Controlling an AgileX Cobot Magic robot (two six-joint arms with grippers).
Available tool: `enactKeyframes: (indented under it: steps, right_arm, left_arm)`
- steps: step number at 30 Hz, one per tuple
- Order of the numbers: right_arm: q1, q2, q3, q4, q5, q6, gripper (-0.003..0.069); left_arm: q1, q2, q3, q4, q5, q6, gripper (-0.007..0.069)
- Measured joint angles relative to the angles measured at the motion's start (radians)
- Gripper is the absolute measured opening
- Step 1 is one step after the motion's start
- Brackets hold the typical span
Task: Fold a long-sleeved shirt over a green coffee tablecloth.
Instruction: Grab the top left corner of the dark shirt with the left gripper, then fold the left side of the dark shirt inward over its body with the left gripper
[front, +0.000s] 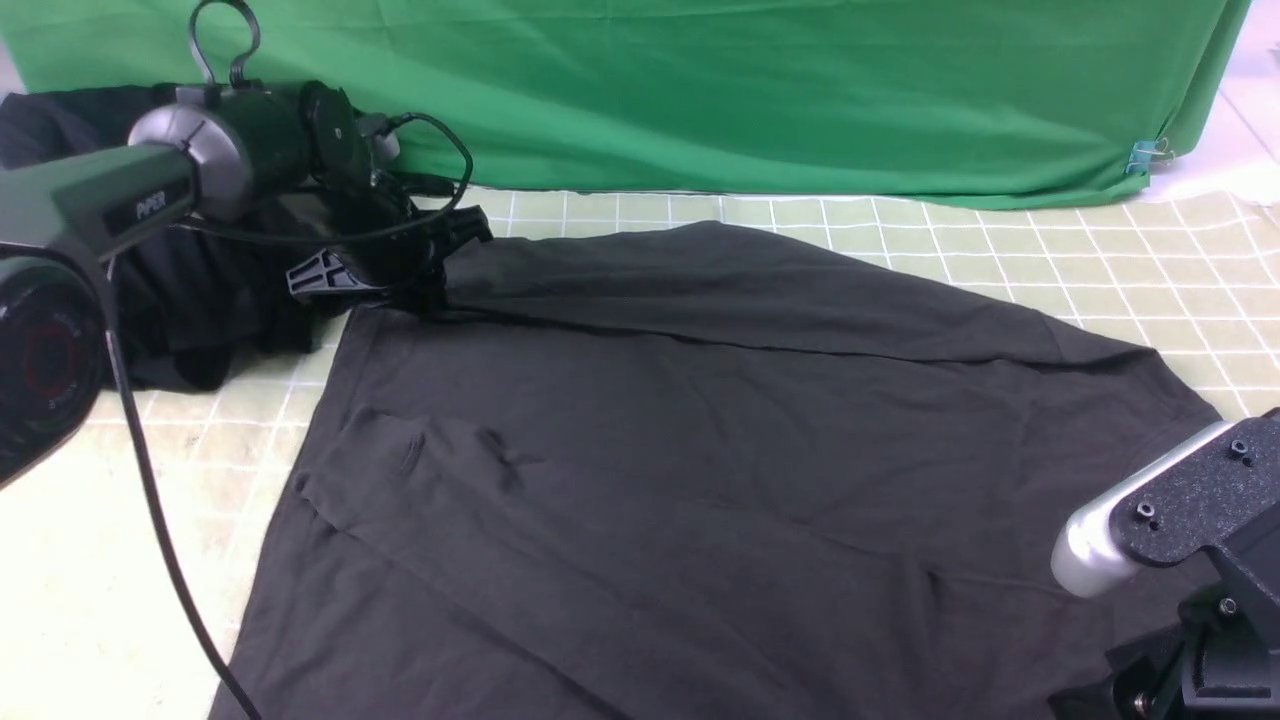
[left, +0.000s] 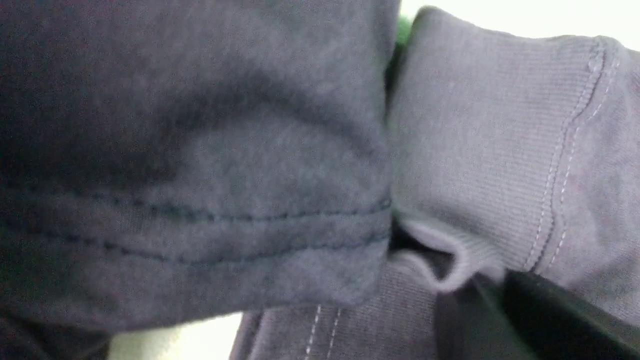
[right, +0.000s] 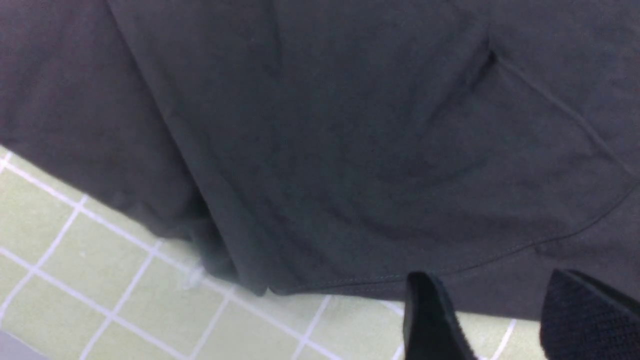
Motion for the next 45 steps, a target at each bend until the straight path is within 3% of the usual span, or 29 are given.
enactKeyframes:
  steps: [13, 20, 35, 42, 45]
  right_arm:
    - [0.0, 0.0, 0.0, 0.0, 0.0, 0.0, 0.0305]
    - [0.0, 0.0, 0.0, 0.0, 0.0, 0.0, 0.0305]
    - [0.0, 0.0, 0.0, 0.0, -0.047, 0.0, 0.0305]
    - [0.0, 0.0, 0.0, 0.0, -0.073, 0.0, 0.0305]
    - [0.0, 0.0, 0.0, 0.0, -0.075, 0.001, 0.0305]
  left_arm:
    - [0.0, -0.182, 0.0, -0.117, 0.268, 0.15, 0.0034]
    - [-0.015, -0.294, 0.071, 0.01, 0.449, 0.147, 0.0034]
    - [-0.073, -0.587, 0.637, 0.048, 0.317, 0.023, 0.0034]
    - [-0.073, -0.59, 0.703, 0.022, 0.258, 0.024, 0.0036]
    - [-0.073, -0.593, 0.706, -0.019, 0.266, 0.057, 0.0074]
